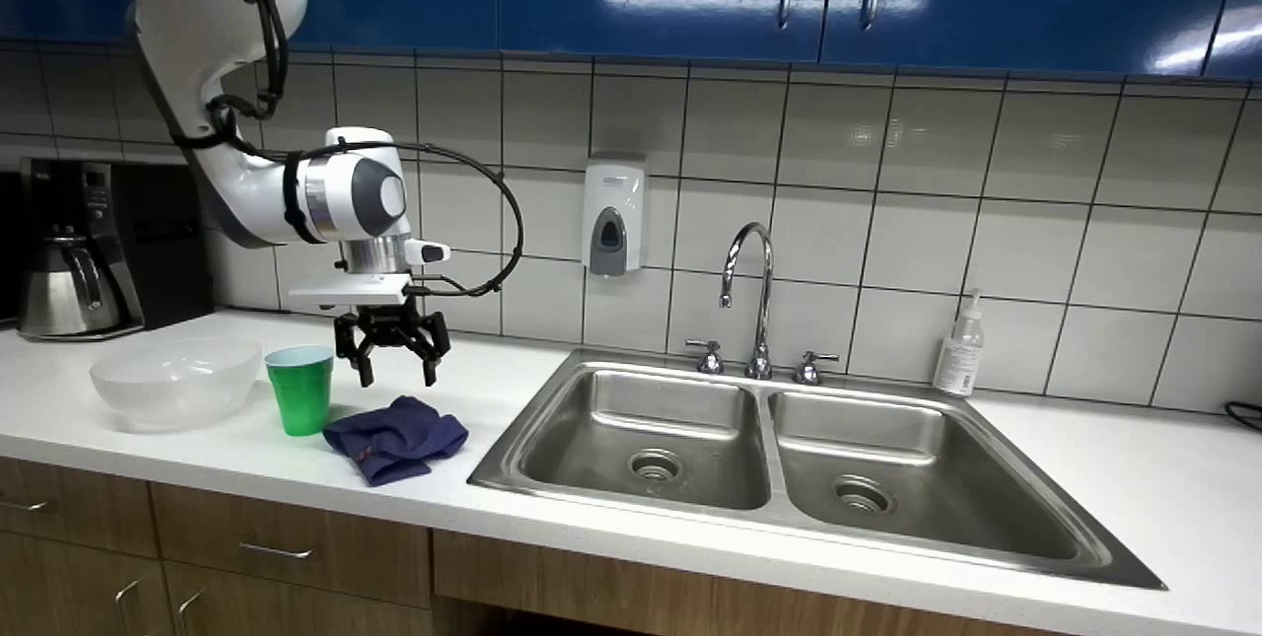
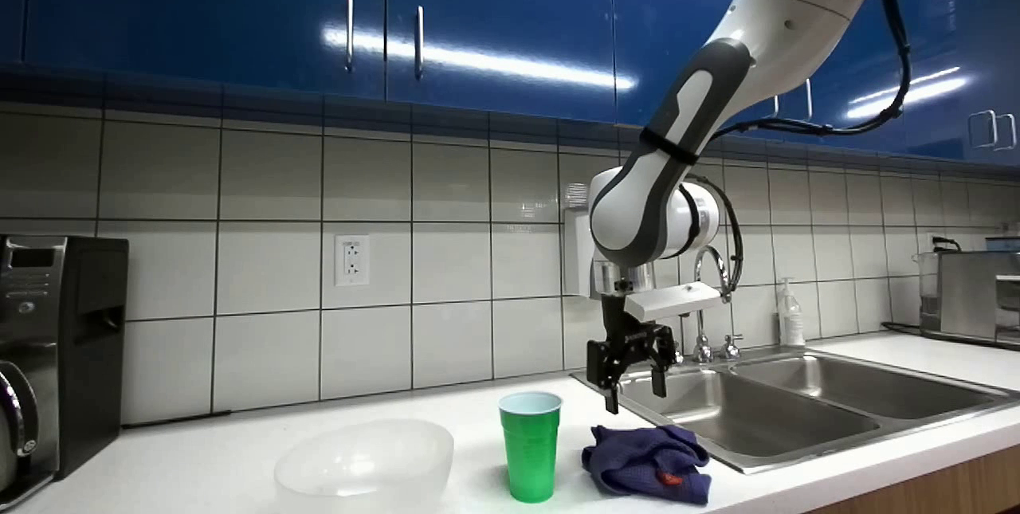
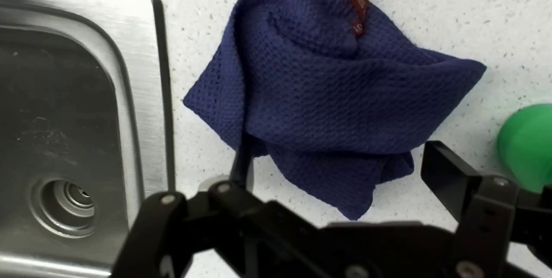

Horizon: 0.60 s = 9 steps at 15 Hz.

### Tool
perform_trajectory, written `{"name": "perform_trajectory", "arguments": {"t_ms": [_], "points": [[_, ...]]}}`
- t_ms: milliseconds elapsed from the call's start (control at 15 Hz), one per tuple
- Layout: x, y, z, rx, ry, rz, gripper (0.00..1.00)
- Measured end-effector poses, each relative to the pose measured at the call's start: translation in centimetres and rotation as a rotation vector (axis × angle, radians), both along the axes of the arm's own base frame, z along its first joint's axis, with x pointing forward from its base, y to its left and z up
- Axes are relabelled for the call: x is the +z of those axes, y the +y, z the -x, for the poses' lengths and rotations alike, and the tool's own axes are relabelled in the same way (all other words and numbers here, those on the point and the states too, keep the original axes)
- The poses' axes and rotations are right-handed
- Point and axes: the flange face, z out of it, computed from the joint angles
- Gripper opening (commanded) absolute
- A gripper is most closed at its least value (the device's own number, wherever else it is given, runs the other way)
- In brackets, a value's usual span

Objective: Put the blue cloth in the bowl.

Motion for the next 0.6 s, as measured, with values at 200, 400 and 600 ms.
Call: {"name": "perform_trajectory", "arguments": {"t_ms": [200,400,600], "points": [[-0.3,-0.5,-0.8,0.075,0.067,0.011,1.00],[0.4,-1.7,-1.1,0.125,0.117,0.010,1.00],[1.0,-2.7,-1.0,0.170,0.153,-0.011,1.00]]}}
